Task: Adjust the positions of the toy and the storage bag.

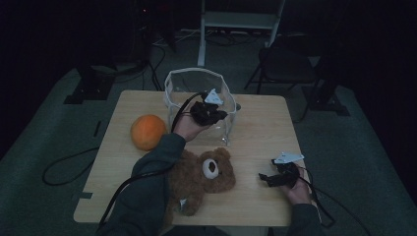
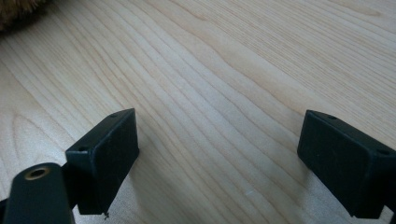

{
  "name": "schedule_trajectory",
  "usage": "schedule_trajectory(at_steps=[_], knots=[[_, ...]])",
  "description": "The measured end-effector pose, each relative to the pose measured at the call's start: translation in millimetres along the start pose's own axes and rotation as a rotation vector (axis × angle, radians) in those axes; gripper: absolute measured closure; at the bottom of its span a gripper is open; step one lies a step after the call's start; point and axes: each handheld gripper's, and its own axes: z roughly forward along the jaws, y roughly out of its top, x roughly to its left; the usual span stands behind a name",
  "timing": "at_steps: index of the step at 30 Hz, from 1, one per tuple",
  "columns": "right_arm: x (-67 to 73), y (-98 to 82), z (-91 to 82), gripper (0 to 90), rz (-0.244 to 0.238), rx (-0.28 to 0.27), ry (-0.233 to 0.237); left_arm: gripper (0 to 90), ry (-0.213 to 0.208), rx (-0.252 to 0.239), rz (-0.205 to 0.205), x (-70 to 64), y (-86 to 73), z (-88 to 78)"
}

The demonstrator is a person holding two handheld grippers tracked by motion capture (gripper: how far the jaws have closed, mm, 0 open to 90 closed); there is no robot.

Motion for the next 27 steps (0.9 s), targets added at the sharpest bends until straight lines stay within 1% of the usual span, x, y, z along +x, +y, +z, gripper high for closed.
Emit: schedule_trajectory(at_steps=[3,6,9,11,18,20,24,25,26,27], knots=[[0.0,0.0,0.0,11.7,0.0,0.0,0.0,88.2,-0.03,-0.011,-0.006,-2.2,-0.4,1.3],[0.1,0.0,0.0,11.7,0.001,0.0,0.001,88.3,-0.059,-0.019,0.005,-8.5,0.3,2.3],[0.1,0.0,0.0,11.7,0.001,0.0,0.0,88.2,-0.076,-0.017,0.026,-18.0,3.0,3.2],[0.1,0.0,0.0,11.7,0.001,0.0,0.0,88.2,-0.083,-0.016,0.031,-24.9,5.3,4.3],[0.1,0.0,0.0,11.7,0.001,-0.001,0.001,88.1,-0.139,-0.019,0.068,-49.2,12.3,9.4],[0.1,0.1,0.0,11.7,0.001,-0.001,0.001,88.1,-0.149,-0.015,0.073,-52.0,13.0,9.8],[0.2,0.1,0.0,11.7,0.002,-0.001,0.0,87.6,-0.15,-0.014,0.065,-51.5,12.7,9.2],[0.2,0.1,0.0,11.7,0.001,-0.001,0.0,87.6,-0.152,-0.021,0.056,-50.1,12.6,8.3],[0.1,0.0,0.0,11.7,0.001,-0.001,0.001,77.2,-0.167,-0.042,0.039,-48.0,12.9,5.0],[0.2,0.1,0.0,11.7,0.001,-0.001,0.001,72.1,-0.165,-0.051,0.036,-47.3,13.2,2.6]])
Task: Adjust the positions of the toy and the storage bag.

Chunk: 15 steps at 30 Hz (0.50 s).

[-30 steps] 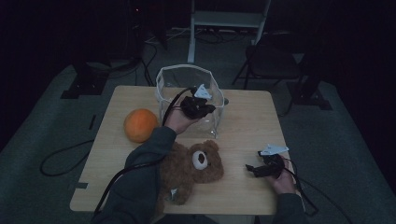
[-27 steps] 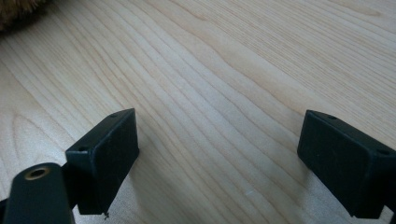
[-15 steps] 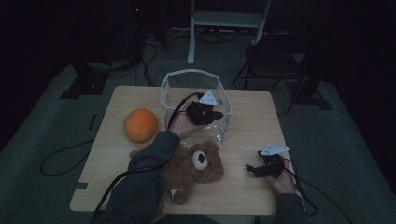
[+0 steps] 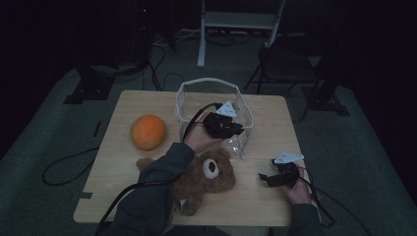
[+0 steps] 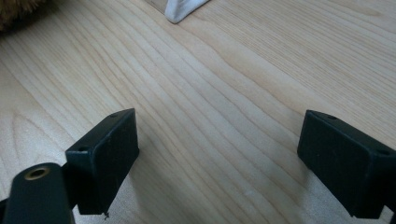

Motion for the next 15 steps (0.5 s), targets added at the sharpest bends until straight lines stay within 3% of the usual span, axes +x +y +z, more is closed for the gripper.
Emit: schedule_trajectory(at_steps=[4,15], knots=[[-0.1,0.0,-0.1,11.7,-0.001,0.001,0.0,61.1,0.018,-0.007,0.003,1.3,0.8,-9.5],[0.0,0.0,-0.1,11.7,0.0,0.001,0.0,54.8,0.042,-0.045,-0.023,8.4,-16.3,-50.9]])
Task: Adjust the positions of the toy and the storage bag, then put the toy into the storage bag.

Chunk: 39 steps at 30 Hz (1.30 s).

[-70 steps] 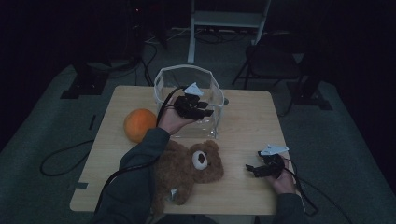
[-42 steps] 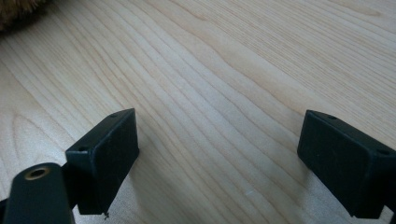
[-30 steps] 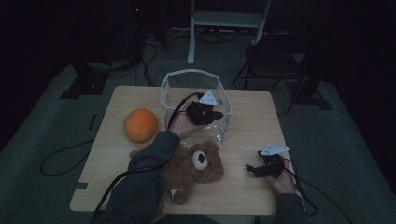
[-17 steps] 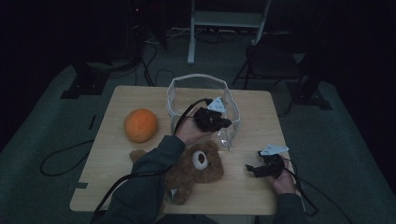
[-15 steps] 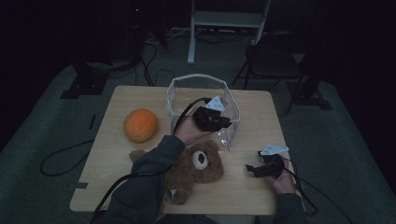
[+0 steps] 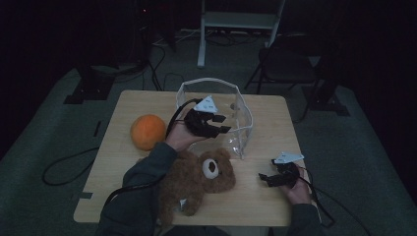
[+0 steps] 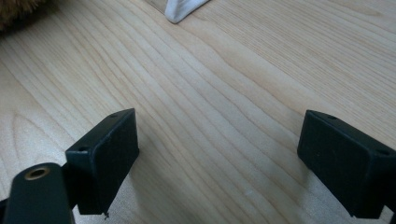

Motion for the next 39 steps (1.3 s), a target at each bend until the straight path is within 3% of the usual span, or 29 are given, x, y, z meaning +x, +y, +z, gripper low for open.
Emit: schedule_trajectory(at_steps=[6,19,32,39], knots=[[0.0,0.0,0.0,11.7,0.0,0.0,0.0,53.4,0.018,-0.014,-0.003,3.1,-13.1,-21.6],[0.0,0.0,-0.1,11.7,0.0,0.0,0.0,52.5,0.041,-0.026,-0.045,11.9,-32.4,-35.9],[0.4,-0.1,-0.1,11.7,0.001,0.0,0.0,46.7,0.094,-0.044,-0.037,4.7,-59.1,-67.3],[0.4,-0.1,-0.1,11.7,0.001,0.0,0.0,43.3,0.103,-0.039,-0.046,-0.5,-71.2,-74.5]])
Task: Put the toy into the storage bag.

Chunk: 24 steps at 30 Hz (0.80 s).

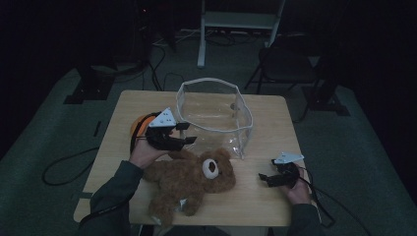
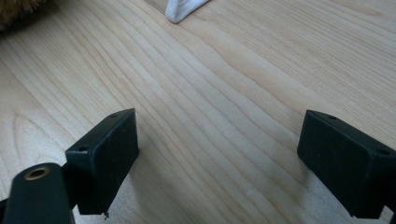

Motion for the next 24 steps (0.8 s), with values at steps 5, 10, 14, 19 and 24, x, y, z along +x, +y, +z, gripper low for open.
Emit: schedule_trajectory(at_steps=[5,10,14,19,24], knots=[[0.1,0.0,0.0,11.7,0.001,0.001,0.0,40.5,0.003,0.025,-0.007,-4.8,-10.1,1.8],[0.1,0.0,-0.1,11.7,0.001,0.001,0.001,36.7,0.007,0.036,-0.019,-9.9,-18.2,6.0],[0.1,0.0,0.0,11.7,0.001,0.0,0.001,34.0,0.003,0.043,-0.034,-13.2,-23.8,10.0],[0.0,0.0,0.1,11.7,0.001,-0.001,0.0,29.0,-0.012,0.076,-0.053,-20.0,-35.9,19.4],[0.0,-0.1,0.1,11.7,0.0,-0.001,0.0,25.9,-0.017,0.098,-0.076,-22.5,-41.9,24.3]])
